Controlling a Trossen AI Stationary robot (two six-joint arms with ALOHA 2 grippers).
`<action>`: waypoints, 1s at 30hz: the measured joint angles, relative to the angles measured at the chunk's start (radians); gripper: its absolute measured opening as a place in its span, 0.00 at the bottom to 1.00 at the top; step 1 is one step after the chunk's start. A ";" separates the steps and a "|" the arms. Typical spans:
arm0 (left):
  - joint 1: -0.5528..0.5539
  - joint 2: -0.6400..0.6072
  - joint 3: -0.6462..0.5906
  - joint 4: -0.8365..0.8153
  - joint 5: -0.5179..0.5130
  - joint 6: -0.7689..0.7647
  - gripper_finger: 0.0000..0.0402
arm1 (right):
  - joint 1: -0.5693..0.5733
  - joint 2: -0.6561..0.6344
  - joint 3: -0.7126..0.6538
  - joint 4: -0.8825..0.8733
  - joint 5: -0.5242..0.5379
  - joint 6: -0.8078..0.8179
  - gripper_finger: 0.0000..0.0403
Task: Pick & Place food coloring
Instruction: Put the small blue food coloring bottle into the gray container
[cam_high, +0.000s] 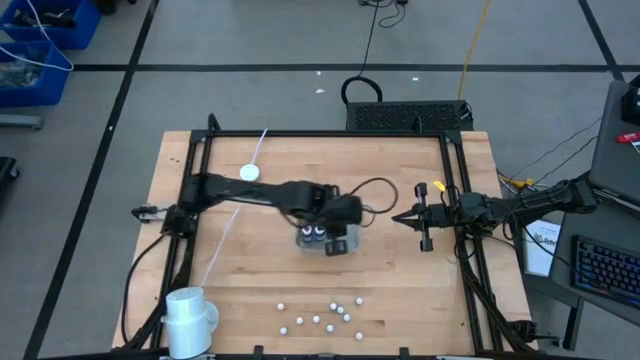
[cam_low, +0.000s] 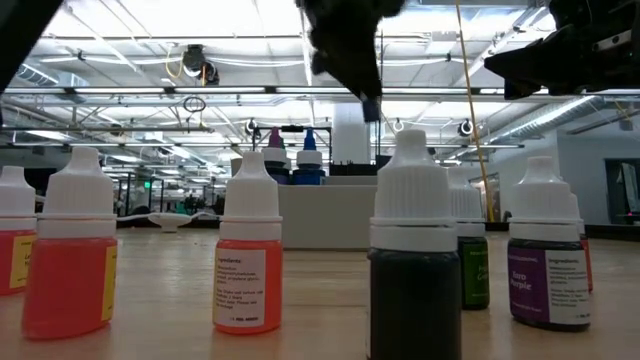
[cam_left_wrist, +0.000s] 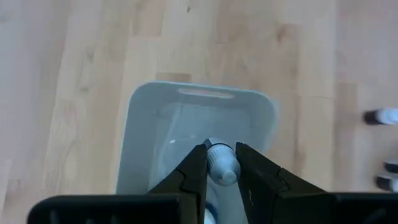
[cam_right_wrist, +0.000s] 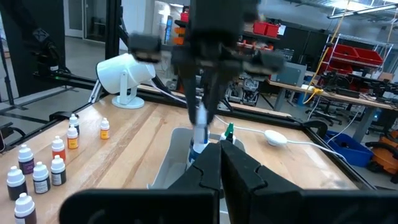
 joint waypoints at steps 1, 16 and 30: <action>0.007 0.030 0.031 -0.011 0.009 0.010 0.18 | 0.000 0.000 0.000 0.000 0.000 0.000 0.00; 0.058 0.202 0.066 -0.051 0.013 0.033 0.18 | 0.000 0.000 0.000 0.000 0.000 -0.003 0.00; 0.056 0.274 0.065 -0.010 0.016 0.030 0.18 | 0.000 0.000 0.000 0.004 0.000 -0.003 0.00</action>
